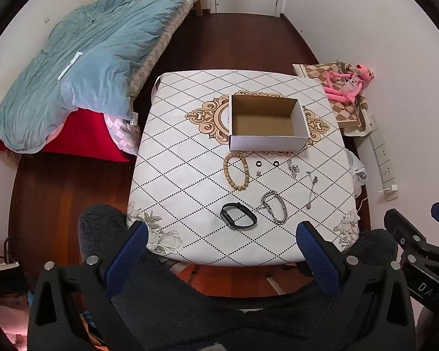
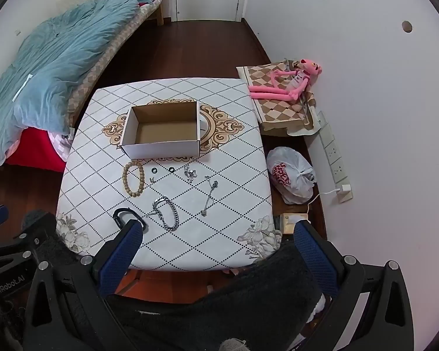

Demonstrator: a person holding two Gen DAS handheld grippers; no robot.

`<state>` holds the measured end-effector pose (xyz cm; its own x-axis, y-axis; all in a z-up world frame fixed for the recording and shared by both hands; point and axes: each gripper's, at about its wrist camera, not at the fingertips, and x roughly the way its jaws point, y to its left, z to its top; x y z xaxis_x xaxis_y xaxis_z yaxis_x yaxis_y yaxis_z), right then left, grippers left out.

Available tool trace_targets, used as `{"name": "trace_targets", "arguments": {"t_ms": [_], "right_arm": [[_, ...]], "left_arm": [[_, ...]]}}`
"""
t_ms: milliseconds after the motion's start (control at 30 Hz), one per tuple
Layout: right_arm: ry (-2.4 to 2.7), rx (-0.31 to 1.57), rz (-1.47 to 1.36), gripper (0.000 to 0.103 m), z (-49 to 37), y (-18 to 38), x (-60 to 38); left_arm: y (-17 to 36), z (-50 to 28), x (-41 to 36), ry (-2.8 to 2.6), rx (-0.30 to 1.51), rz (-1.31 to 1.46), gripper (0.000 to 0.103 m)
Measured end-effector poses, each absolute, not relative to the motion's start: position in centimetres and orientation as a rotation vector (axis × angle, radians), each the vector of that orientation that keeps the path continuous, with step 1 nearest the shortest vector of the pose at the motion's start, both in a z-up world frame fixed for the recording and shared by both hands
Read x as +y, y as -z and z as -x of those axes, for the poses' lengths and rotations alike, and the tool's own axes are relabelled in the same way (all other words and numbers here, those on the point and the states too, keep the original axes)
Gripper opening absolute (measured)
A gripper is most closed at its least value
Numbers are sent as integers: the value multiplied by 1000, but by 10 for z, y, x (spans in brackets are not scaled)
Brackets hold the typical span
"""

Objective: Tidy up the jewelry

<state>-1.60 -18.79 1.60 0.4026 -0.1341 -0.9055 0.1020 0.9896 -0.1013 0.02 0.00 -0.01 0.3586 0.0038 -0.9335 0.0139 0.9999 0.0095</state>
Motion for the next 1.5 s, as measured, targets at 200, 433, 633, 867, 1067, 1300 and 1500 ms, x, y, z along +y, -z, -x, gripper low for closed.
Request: {"name": "trace_targets", "arguments": {"t_ms": [200, 433, 633, 867, 1067, 1300, 1500], "right_arm": [[156, 1140, 34, 103, 16, -16, -188], [150, 1154, 31, 103, 15, -15, -189], [150, 1154, 28, 103, 17, -14, -190], [154, 1147, 26, 103, 18, -13, -191], [154, 1148, 29, 103, 17, -17, -193], [156, 1142, 31, 103, 18, -19, -192], [152, 1142, 29, 103, 20, -20, -190]], "left_arm": [[-1, 0, 1, 13, 1199, -13, 103], [-1, 1, 1, 8, 1195, -16, 103], [-3, 2, 1, 7, 1196, -15, 103], [-9, 4, -1, 9, 1188, -22, 103], [-7, 4, -2, 14, 1192, -31, 103], [-7, 5, -2, 12, 1189, -33, 103], [-5, 7, -1, 7, 1182, -32, 103]]}}
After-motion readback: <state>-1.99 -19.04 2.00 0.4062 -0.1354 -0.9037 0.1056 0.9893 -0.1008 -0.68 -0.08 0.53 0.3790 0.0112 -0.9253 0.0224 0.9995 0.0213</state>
